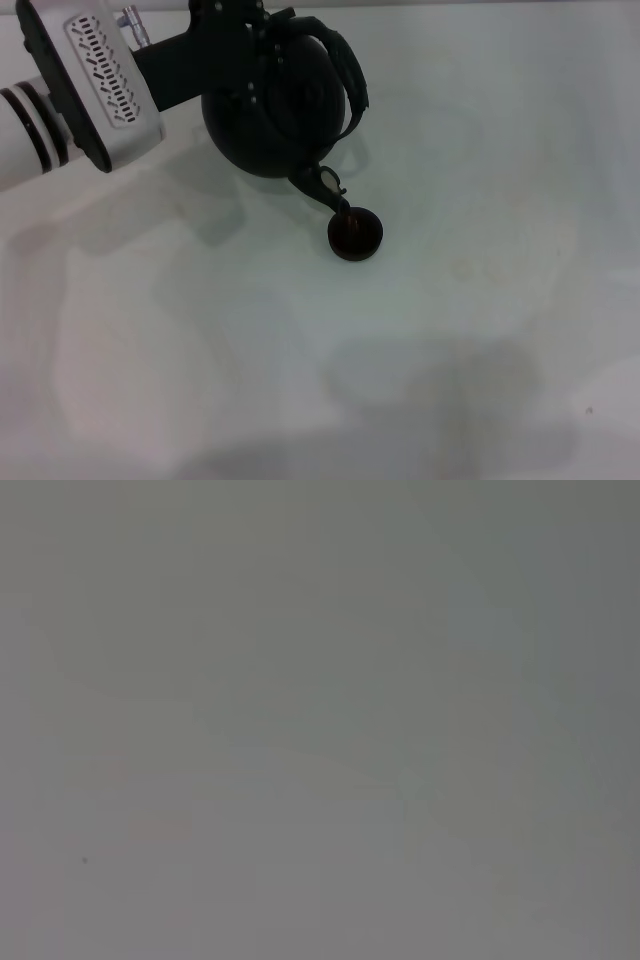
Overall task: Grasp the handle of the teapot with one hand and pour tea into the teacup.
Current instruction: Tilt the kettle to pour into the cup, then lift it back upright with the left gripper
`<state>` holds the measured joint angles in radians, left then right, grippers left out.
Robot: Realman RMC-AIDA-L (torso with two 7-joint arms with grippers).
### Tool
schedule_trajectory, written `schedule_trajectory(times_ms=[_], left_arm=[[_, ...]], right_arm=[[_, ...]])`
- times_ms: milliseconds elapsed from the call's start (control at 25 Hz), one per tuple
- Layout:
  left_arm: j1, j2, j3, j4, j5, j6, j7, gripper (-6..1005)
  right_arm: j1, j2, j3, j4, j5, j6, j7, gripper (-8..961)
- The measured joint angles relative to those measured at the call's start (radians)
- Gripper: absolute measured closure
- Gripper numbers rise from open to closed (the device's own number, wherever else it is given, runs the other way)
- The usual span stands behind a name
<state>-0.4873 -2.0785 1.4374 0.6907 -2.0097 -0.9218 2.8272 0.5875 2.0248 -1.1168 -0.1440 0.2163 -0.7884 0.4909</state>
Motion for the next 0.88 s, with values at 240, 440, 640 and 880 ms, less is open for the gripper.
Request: schedule_trajectory(times_ms=[240, 440, 640, 880], left_arm=[[0.002, 0.000, 0.000, 0.011, 0.000, 0.000, 0.000, 895], [0.003, 0.000, 0.000, 0.012, 0.000, 0.000, 0.000, 894], [0.003, 0.000, 0.000, 0.013, 0.000, 0.000, 0.000, 894], [0.003, 0.000, 0.000, 0.013, 0.000, 0.000, 0.000, 895]], right_arm=[[0.000, 0.000, 0.000, 0.001, 0.000, 0.000, 0.000, 98], [0.000, 0.000, -0.001, 0.001, 0.000, 0.000, 0.000, 98], [0.000, 0.000, 0.000, 0.001, 0.000, 0.000, 0.000, 98], [0.000, 0.000, 0.000, 0.001, 0.000, 0.000, 0.000, 98]])
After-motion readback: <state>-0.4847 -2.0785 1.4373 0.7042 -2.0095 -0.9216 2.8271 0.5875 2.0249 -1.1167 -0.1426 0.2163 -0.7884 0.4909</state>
